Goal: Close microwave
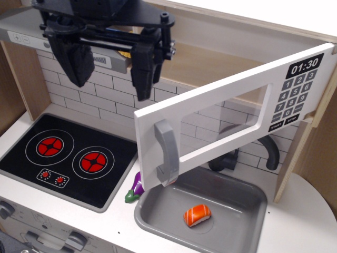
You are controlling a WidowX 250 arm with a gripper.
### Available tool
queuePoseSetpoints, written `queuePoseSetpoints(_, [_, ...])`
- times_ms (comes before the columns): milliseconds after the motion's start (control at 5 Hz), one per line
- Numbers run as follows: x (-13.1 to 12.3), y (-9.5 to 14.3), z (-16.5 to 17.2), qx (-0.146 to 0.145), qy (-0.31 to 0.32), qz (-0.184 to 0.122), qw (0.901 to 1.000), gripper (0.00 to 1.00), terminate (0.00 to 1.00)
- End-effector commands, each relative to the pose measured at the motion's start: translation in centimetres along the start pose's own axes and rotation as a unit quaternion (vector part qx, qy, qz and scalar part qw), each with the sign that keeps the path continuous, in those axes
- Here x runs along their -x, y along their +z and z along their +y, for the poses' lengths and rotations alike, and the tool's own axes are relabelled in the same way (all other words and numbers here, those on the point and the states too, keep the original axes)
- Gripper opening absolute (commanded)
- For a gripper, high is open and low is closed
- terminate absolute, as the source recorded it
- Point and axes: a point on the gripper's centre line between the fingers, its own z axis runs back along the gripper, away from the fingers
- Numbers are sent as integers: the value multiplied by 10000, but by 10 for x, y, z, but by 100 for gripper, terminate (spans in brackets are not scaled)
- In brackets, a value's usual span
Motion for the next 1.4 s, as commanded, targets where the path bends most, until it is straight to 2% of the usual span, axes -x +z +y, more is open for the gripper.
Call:
queuePoseSetpoints(0, [0,0,0,0,0,0,10000,100,0])
queuePoseSetpoints(200, [-14,-11,-19,-54,528,-190,9984,100,0])
queuePoseSetpoints(400, [-22,-15,-39,150,631,-115,9978,100,0])
queuePoseSetpoints(800, [-21,-38,-82,467,807,-108,9956,100,0])
queuePoseSetpoints(1000, [-20,-58,-94,611,979,-47,9933,100,0])
queuePoseSetpoints(1200, [-21,-87,-104,716,1126,-42,9910,100,0])
